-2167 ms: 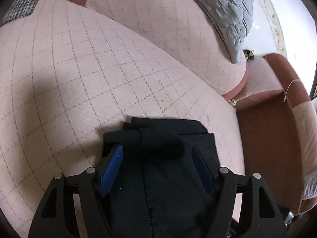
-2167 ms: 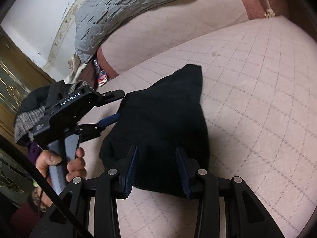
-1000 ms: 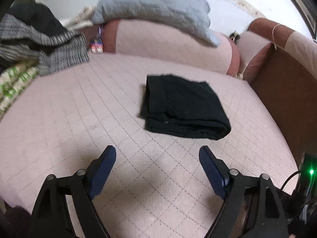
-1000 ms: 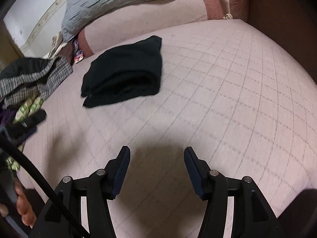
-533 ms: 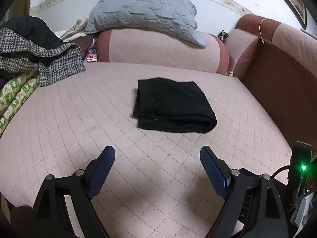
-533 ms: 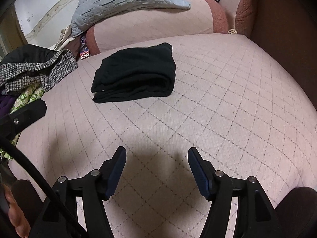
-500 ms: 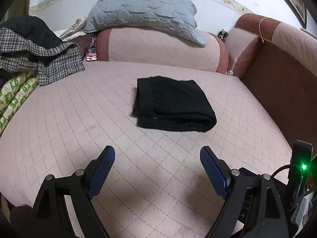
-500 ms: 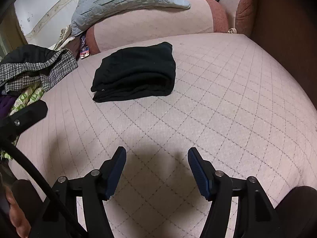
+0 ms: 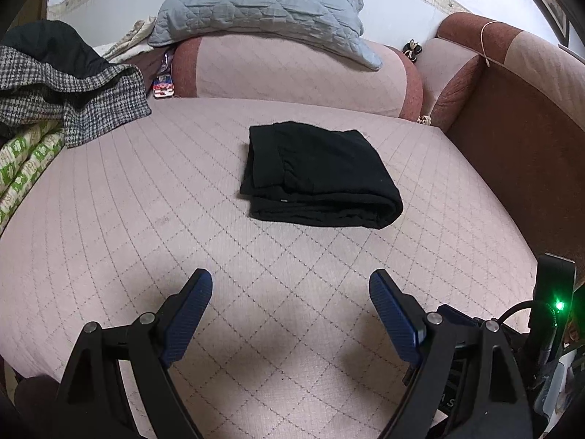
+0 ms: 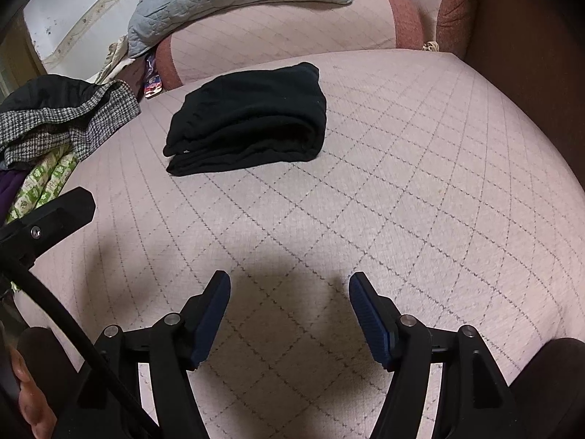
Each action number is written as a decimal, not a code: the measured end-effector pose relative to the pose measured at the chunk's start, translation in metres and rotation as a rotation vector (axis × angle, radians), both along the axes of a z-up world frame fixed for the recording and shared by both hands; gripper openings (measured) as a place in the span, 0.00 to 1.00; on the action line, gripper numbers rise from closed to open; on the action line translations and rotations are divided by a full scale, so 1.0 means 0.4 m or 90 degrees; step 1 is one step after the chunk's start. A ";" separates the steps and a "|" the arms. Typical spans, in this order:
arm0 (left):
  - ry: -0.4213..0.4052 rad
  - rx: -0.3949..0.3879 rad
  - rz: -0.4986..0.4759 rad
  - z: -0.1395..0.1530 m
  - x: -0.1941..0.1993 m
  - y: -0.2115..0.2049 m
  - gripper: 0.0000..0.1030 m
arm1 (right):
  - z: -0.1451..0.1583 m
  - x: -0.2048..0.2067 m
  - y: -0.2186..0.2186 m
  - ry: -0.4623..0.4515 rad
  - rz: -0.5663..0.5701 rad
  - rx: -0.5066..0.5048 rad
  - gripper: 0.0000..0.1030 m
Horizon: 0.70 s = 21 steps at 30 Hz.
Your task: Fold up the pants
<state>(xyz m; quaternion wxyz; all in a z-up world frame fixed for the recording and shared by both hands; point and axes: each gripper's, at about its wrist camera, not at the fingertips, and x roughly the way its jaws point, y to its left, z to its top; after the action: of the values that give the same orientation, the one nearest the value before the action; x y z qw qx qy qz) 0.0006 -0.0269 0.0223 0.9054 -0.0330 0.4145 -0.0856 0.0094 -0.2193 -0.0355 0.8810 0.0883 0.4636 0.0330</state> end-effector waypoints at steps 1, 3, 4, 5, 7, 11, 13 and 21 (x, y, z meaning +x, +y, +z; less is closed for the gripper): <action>0.004 -0.001 0.001 -0.004 0.002 0.000 0.85 | -0.002 0.002 -0.001 0.002 -0.001 0.000 0.70; 0.010 -0.002 0.002 -0.011 0.006 0.002 0.85 | -0.008 0.006 -0.002 0.007 -0.001 0.001 0.70; 0.013 -0.002 0.001 -0.015 0.009 0.003 0.85 | -0.012 0.008 -0.002 0.010 -0.002 0.000 0.70; 0.015 -0.003 0.001 -0.017 0.013 0.007 0.85 | -0.013 0.009 -0.002 0.012 -0.002 -0.001 0.70; 0.021 -0.005 0.002 -0.026 0.018 0.009 0.85 | -0.019 0.013 -0.001 0.016 -0.001 -0.002 0.71; 0.034 -0.011 0.006 -0.044 0.029 0.018 0.85 | -0.029 0.019 0.003 0.024 0.000 -0.005 0.71; 0.038 -0.014 0.010 -0.054 0.033 0.023 0.85 | -0.035 0.021 0.005 0.028 0.001 -0.008 0.71; -0.013 -0.021 0.035 -0.058 0.026 0.053 0.85 | -0.045 0.026 0.023 0.025 0.011 -0.030 0.75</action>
<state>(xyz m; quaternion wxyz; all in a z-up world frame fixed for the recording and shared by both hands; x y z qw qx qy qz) 0.0111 -0.0059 -0.0010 0.9108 -0.0583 0.4030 -0.0677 0.0200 -0.2099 -0.0534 0.8731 0.0645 0.4825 0.0277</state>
